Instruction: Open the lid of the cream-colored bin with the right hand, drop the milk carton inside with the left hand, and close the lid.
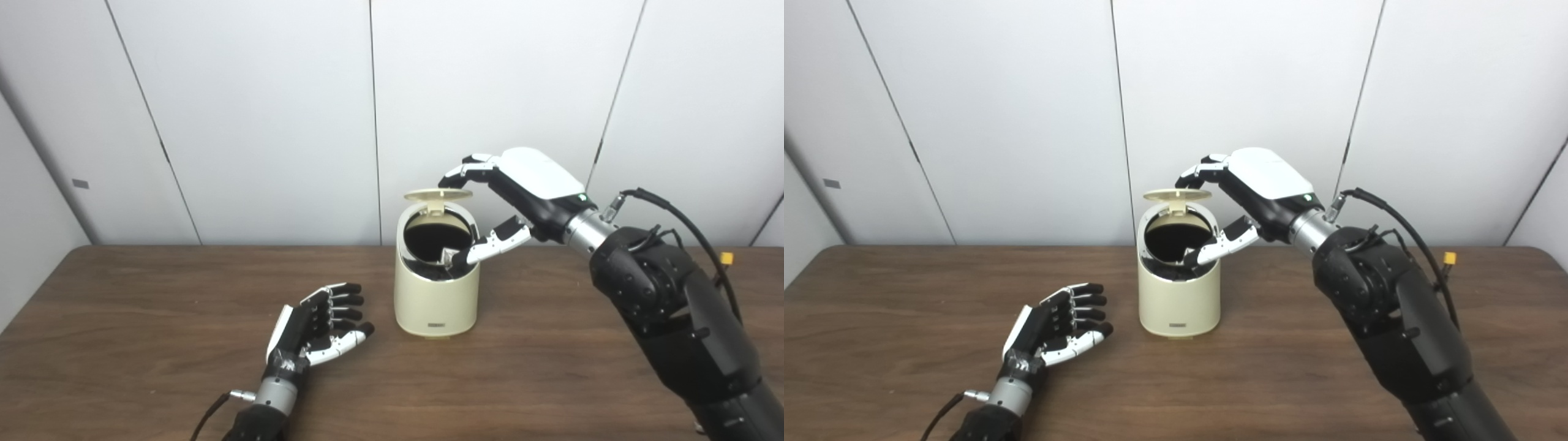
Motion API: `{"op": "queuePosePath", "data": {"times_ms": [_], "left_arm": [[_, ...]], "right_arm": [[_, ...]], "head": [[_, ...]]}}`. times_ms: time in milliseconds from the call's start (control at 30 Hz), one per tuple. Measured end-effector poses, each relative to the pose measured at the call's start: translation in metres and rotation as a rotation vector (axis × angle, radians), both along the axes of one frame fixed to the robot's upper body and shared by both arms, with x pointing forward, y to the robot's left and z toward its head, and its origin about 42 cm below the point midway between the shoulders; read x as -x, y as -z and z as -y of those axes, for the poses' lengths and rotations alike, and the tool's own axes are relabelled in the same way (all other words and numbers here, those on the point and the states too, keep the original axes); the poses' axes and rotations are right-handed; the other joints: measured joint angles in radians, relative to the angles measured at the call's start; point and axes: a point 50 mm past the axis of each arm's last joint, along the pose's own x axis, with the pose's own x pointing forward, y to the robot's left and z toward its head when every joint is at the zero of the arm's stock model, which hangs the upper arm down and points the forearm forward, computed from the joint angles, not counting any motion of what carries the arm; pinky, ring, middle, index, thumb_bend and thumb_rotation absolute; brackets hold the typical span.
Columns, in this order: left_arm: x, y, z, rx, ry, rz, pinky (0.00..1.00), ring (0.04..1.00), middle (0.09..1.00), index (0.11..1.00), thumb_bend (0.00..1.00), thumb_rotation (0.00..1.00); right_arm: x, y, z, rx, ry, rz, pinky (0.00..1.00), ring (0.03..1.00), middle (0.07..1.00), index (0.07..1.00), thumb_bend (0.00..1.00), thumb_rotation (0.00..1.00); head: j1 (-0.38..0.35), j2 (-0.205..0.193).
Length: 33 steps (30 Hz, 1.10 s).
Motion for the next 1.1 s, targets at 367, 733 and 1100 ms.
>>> {"op": "queuePosePath", "data": {"times_ms": [367, 733, 1100], "left_arm": [[0.0, 0.0, 0.0, 0.001, -0.002, 0.0, 0.61, 0.646, 0.7, 0.753, 0.6, 0.04], [0.001, 0.0, 0.0, -0.004, -0.005, 0.0, 0.63, 0.647, 0.688, 0.756, 0.6, 0.03], [0.001, 0.0, 0.001, 0.0, -0.004, 0.0, 0.63, 0.654, 0.688, 0.756, 0.6, 0.05]], "right_arm": [[0.015, 0.004, -0.006, 0.027, -0.03, -0.005, 0.78, 0.903, 0.74, 0.744, 0.78, 0.44], [0.026, 0.02, -0.004, 0.019, -0.052, -0.051, 0.87, 0.907, 0.736, 0.753, 0.75, 0.4], [0.034, 0.043, 0.0, 0.032, -0.05, -0.094, 0.88, 0.896, 0.747, 0.77, 0.73, 0.43]], "head": [[0.002, 0.002], [0.003, 0.003], [0.008, 0.011]]}}
